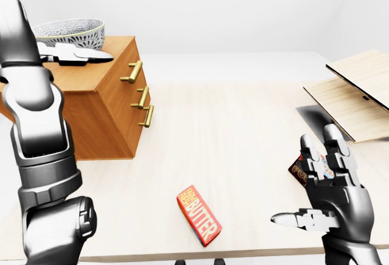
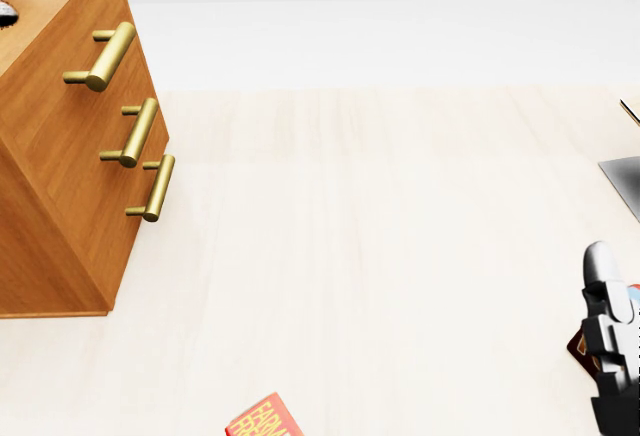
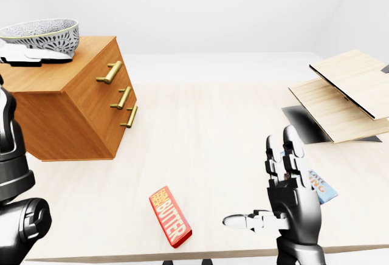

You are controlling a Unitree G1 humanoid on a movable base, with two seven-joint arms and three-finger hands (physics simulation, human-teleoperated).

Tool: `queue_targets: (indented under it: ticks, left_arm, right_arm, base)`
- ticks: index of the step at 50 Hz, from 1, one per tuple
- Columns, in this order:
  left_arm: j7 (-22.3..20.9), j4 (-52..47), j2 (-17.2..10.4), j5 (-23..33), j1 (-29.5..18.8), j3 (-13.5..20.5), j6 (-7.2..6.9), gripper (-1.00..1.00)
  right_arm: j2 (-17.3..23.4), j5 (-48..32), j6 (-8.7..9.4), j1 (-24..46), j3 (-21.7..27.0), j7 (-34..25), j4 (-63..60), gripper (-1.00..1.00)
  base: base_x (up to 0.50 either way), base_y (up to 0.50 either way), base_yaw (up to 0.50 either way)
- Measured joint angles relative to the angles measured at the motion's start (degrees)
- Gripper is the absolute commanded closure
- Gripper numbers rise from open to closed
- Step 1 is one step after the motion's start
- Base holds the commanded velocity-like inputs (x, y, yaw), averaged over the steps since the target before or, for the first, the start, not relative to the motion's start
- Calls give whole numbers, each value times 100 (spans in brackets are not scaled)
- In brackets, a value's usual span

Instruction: Close the top drawer of the cabinet and put the bowl on top of it.

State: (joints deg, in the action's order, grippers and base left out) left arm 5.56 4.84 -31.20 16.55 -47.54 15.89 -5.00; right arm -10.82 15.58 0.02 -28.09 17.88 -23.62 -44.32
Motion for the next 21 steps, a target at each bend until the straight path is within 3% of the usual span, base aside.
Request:
queue_targets:
  ticks: [15, 21]
  left_arm:
    - [-834, -4136, 1216, -1194, 1744, -27, 0, -100]
    - [-1082, -5200, 1750, -1737, 2889, -310, 0, -100]
  right_arm:
    - [88, -84, -80, 55, -111, 99, 147, -100]
    - [150, -151, -108, 84, -188, 157, 225, -100]
  base:
    - [0, 0, 0]
    - [0, 0, 0]
